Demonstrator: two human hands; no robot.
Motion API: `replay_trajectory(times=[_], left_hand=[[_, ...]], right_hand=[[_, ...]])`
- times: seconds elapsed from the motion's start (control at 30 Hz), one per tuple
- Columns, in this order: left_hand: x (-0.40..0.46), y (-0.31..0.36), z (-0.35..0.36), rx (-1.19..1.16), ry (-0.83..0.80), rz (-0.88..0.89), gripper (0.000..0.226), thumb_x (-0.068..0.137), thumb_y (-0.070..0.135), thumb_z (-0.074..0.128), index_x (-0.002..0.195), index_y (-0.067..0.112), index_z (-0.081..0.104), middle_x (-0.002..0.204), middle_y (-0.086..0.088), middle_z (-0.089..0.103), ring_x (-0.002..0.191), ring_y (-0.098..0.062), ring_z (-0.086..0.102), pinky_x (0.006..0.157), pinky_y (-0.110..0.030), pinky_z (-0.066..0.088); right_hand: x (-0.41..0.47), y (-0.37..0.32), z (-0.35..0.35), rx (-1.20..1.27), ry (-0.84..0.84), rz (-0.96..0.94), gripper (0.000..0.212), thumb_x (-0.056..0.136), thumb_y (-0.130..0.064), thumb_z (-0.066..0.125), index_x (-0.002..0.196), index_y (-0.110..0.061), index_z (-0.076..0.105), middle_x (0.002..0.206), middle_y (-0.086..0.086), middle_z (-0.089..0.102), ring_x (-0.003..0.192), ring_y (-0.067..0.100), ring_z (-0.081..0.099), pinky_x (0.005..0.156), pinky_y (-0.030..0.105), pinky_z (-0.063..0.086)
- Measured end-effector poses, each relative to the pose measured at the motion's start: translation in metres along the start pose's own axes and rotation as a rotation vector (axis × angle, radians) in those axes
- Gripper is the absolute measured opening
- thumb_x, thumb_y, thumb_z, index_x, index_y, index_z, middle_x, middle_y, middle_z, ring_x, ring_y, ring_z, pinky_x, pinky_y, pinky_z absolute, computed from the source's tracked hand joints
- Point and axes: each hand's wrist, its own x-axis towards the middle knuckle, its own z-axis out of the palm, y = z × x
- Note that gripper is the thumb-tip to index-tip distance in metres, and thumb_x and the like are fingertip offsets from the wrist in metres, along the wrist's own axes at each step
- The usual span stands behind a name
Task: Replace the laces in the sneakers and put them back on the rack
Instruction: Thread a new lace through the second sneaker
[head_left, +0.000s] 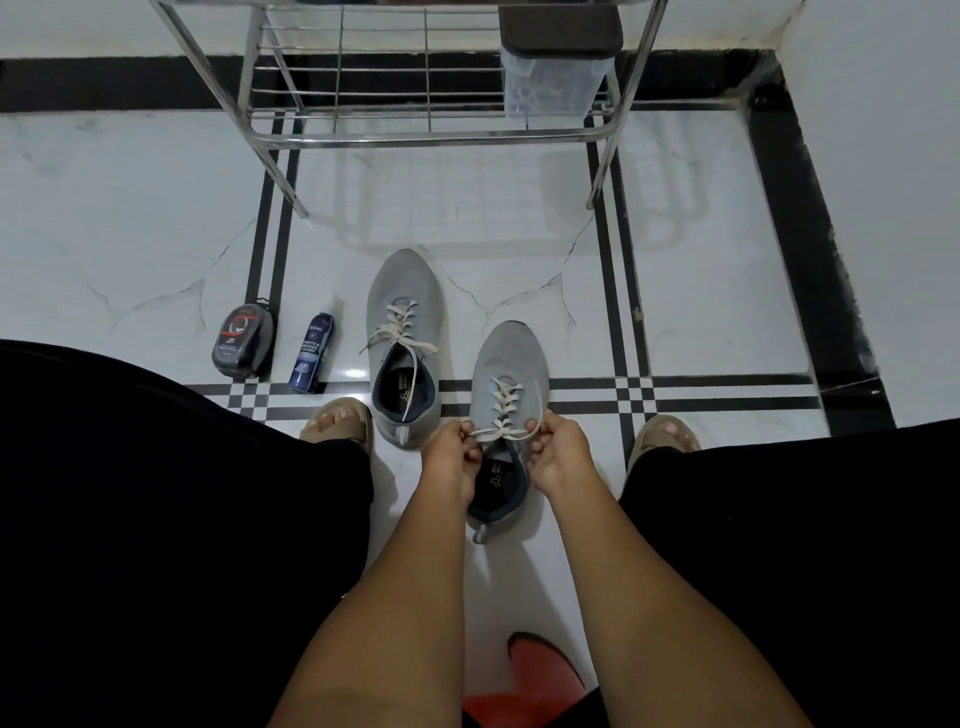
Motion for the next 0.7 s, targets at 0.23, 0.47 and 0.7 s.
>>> replay_trajectory(times=[0.23,0.47,0.7], left_hand=[[0.003,0.002,0.001,0.057,0.137,0.012,0.033,0.09,-0.004,0.036,0.061,0.012,0.04,0.036,0.007,0.036,0.025,-0.003,0.024,0.029,-0.013,0.02],[-0.004,0.007,-0.007,0.147,0.045,0.027,0.027,0.099,0.01,0.044,0.074,0.008,0.052,0.048,0.0,0.042,0.033,-0.006,0.036,0.037,-0.015,0.035],[-0.008,0.009,-0.022,0.914,0.268,0.53,0.045,0.096,0.049,0.044,0.083,0.011,0.065,0.08,-0.005,0.068,0.079,-0.025,0.063,0.07,-0.034,0.048]], right_hand=[[0.007,-0.004,0.0,0.049,0.073,0.006,0.029,0.088,-0.008,0.043,0.061,-0.018,0.04,0.05,-0.004,0.048,0.033,0.007,0.022,0.046,0.022,0.015],[0.003,-0.006,-0.004,-0.2,0.014,-0.053,0.02,0.09,-0.01,0.047,0.072,-0.013,0.055,0.051,-0.005,0.053,0.039,0.007,0.027,0.047,0.023,0.02],[-0.025,-0.01,-0.01,-0.908,0.069,-0.179,0.057,0.08,-0.038,0.067,0.122,-0.005,0.048,0.108,0.008,0.056,0.101,0.025,0.056,0.076,0.031,0.041]])
